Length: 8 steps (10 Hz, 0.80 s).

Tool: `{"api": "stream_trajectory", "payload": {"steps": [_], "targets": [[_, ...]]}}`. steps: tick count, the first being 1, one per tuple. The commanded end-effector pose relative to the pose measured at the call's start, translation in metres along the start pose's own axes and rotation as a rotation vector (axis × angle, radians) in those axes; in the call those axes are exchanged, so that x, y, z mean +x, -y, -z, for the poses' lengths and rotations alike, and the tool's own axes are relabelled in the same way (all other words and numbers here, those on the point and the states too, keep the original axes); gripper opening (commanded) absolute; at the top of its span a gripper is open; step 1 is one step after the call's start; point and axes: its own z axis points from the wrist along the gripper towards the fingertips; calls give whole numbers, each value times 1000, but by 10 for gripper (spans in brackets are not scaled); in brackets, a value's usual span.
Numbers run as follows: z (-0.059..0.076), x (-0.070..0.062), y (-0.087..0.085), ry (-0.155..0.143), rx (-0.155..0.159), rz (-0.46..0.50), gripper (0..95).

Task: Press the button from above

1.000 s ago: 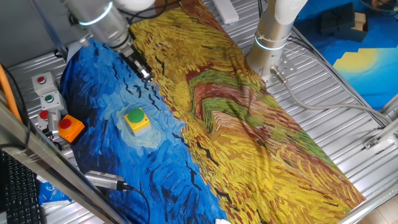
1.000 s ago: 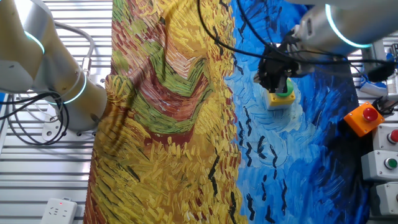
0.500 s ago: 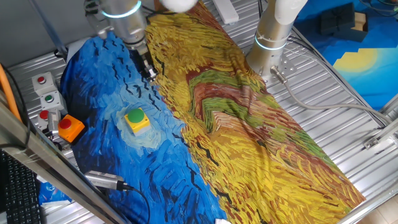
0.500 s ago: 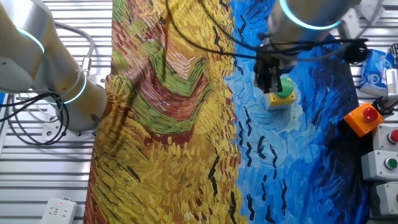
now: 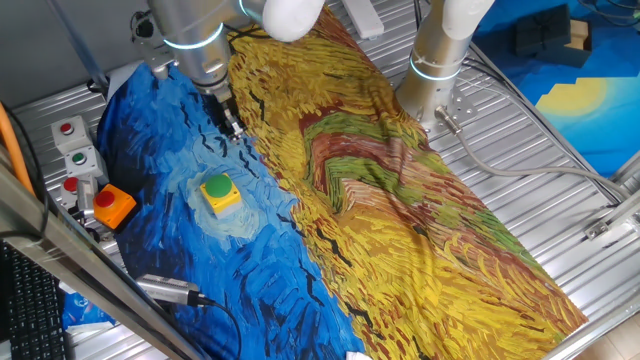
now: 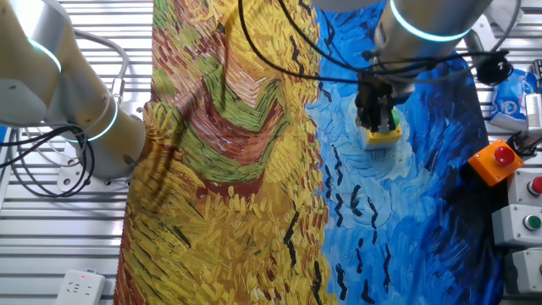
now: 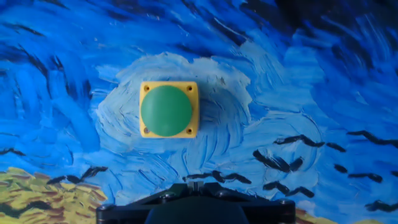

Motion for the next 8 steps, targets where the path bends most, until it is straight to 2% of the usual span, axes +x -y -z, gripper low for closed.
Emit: {"api": "stream_trajectory", "payload": {"steps": [1, 5, 6, 7, 8], "targets": [[3, -10, -1, -295, -151, -46, 0], [-3, -11, 2, -280, -147, -45, 0], [0, -10, 1, -199, -136, -51, 0], [6, -7, -1, -145, -126, -56, 0], [13, -2, -4, -105, -119, -62, 0]]}}
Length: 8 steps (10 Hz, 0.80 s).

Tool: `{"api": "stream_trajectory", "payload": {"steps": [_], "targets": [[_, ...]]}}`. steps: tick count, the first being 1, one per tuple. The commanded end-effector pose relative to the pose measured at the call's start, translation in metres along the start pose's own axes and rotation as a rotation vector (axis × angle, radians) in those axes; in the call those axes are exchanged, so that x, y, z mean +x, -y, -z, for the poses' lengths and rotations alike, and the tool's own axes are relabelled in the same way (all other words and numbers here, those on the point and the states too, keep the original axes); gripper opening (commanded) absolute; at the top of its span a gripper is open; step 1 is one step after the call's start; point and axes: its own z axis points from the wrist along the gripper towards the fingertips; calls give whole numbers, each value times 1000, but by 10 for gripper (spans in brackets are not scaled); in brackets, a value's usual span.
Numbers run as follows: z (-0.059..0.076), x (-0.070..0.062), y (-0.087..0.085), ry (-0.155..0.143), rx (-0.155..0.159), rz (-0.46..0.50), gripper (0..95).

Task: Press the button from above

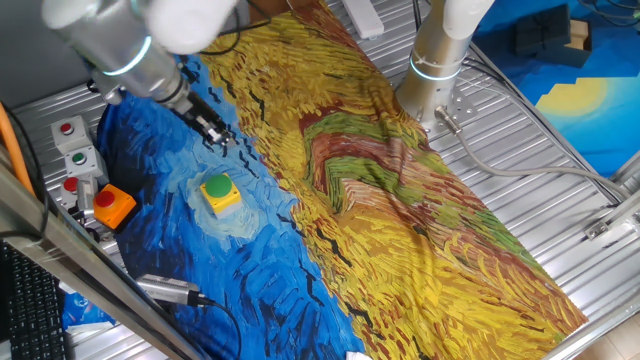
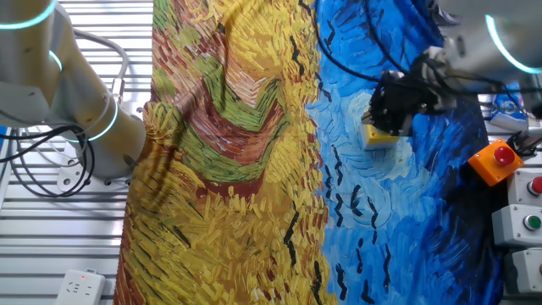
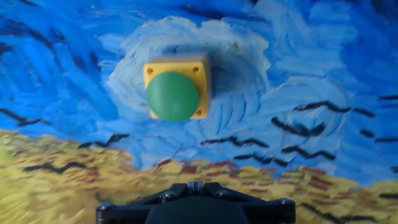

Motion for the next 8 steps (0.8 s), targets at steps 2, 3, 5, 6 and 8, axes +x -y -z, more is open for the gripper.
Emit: {"api": "stream_trajectory", "payload": {"steps": [2, 3, 5, 6, 8], "targets": [[5, 33, -6, 264, 49, 22, 0], [4, 40, -6, 276, 55, 32, 0], [-5, 62, -7, 298, 75, 55, 0], [-11, 69, -6, 306, 76, 63, 0], [-20, 73, -4, 291, 64, 60, 0]]}}
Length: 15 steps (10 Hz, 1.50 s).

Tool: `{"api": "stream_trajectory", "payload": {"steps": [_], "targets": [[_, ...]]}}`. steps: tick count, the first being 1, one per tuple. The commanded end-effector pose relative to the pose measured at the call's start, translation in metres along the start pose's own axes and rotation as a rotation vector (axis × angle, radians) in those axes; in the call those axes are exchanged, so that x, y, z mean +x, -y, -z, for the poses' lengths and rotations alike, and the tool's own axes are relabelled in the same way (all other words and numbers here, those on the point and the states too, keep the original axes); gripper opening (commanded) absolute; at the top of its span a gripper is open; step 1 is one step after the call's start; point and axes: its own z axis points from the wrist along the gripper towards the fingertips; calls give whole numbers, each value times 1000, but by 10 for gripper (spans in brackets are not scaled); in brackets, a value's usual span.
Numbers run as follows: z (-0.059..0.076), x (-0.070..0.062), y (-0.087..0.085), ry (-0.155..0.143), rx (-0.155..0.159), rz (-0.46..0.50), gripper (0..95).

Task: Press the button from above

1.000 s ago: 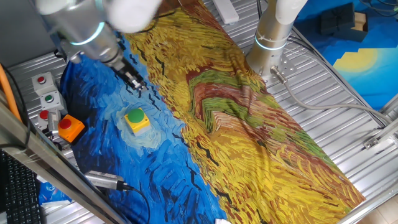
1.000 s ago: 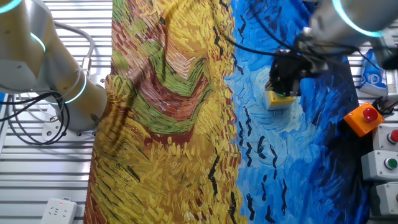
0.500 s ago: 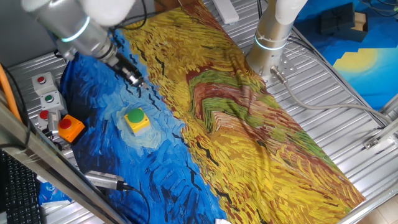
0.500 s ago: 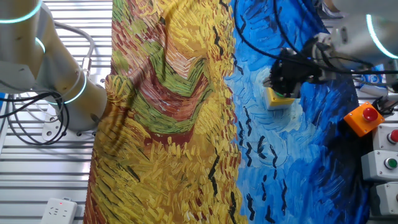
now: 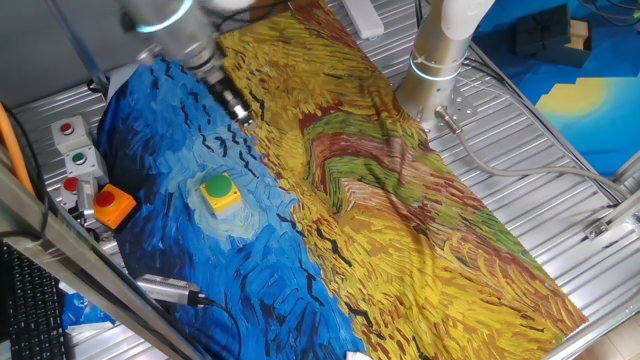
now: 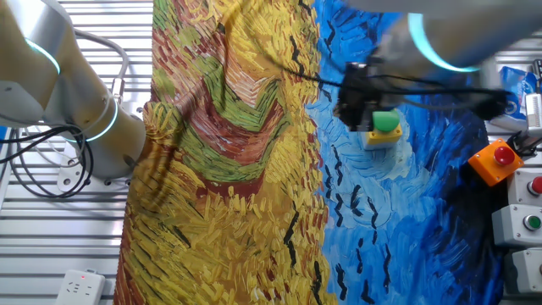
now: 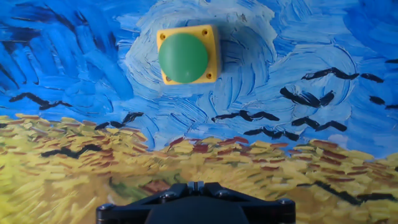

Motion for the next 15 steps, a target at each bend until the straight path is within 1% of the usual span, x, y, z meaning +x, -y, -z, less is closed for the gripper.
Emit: {"api": "stream_trajectory", "payload": {"steps": [1, 2, 3, 5, 7, 10, 11, 13, 14, 15], "targets": [[-11, 10, 3, 20, 41, 27, 0], [-15, 7, 5, -15, 36, 26, 0], [-18, 4, 7, -59, 38, 36, 0], [-19, -1, 6, -107, 41, 25, 0], [-17, -5, 4, -114, 50, 28, 0], [-17, -6, 4, -112, 67, 26, 0], [-17, -6, 4, -103, 67, 24, 0], [-17, -5, 3, -76, 59, 34, 0], [-18, -5, 3, -76, 59, 34, 0], [-20, -5, 2, -69, 53, 37, 0]]}}
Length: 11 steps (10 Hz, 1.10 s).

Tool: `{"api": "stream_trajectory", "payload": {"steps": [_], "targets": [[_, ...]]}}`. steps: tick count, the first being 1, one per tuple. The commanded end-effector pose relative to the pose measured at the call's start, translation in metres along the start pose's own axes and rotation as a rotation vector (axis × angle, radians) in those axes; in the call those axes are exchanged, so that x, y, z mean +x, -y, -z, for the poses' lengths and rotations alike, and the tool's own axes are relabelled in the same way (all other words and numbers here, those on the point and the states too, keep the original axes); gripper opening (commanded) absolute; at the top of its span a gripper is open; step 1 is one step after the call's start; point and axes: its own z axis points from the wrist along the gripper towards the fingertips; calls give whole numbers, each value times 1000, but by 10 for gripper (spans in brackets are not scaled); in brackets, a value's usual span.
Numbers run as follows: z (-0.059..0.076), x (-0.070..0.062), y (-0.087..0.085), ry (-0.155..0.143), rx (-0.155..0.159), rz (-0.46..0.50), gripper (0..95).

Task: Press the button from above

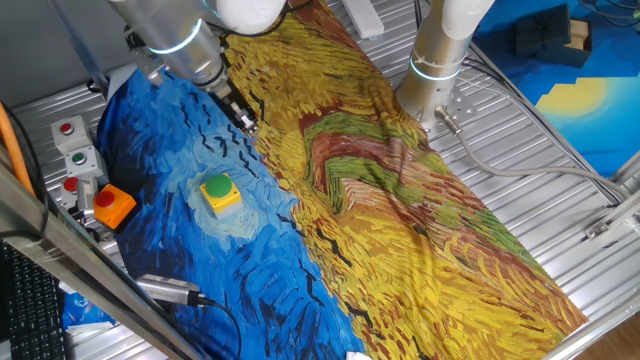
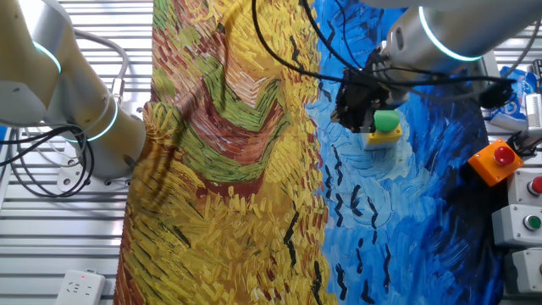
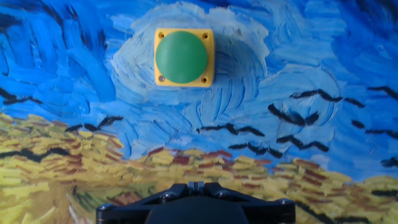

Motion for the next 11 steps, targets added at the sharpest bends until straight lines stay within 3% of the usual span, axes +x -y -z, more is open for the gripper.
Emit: {"api": "stream_trajectory", "payload": {"steps": [1, 2, 6, 7, 10, 11], "targets": [[-3, 1, -2, 62, 5, 27, 0], [-2, 1, -2, 71, -7, 31, 0], [-4, 2, -3, 106, 6, 3, 0], [-5, 2, -2, 172, 7, -10, 0], [5, -17, -2, 182, -11, -14, 0], [3, -22, -2, 199, -10, -17, 0]]}}
